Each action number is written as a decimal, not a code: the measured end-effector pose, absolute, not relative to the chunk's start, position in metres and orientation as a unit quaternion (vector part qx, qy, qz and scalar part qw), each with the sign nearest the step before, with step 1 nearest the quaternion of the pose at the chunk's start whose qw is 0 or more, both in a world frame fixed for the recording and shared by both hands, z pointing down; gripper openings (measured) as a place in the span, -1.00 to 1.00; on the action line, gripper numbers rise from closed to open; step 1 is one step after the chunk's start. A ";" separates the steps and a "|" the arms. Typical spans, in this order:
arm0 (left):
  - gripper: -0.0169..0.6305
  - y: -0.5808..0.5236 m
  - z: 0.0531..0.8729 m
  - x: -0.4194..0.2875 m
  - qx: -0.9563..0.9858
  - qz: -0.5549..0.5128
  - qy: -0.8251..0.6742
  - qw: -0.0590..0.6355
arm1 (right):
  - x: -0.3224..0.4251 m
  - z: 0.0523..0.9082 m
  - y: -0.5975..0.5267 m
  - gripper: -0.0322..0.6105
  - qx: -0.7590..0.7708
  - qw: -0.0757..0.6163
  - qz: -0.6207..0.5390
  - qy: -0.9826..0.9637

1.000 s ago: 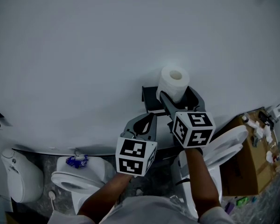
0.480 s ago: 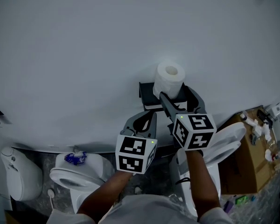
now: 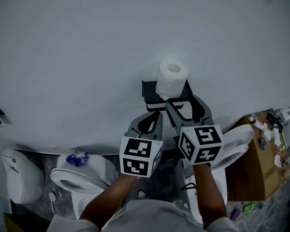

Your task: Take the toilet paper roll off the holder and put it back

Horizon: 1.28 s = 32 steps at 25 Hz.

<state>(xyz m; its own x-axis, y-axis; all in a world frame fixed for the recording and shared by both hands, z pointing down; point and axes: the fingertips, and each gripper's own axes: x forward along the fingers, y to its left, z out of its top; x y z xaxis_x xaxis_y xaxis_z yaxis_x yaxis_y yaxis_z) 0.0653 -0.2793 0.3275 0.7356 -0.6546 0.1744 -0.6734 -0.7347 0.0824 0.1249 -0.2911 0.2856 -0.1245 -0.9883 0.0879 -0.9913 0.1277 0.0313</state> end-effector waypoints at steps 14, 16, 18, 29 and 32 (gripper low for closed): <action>-0.93 -0.255 0.323 0.081 0.923 0.063 -0.374 0.066 | 0.131 0.306 -0.253 -0.41 0.648 0.064 0.025 -0.759; -0.93 -0.252 0.324 0.083 0.922 0.064 -0.377 0.065 | 0.132 0.308 -0.248 -0.52 0.647 0.067 0.023 -0.759; -0.93 -0.248 0.325 0.084 0.921 0.064 -0.380 0.064 | 0.132 0.310 -0.243 -0.63 0.646 0.068 0.022 -0.760; -0.93 -0.232 0.330 0.089 0.917 0.072 -0.388 0.062 | 0.125 0.321 -0.224 -0.89 0.631 0.073 0.025 -0.772; -0.93 -0.229 0.328 0.091 0.917 0.070 -0.387 0.062 | 0.125 0.323 -0.222 -0.89 0.628 0.079 0.021 -0.774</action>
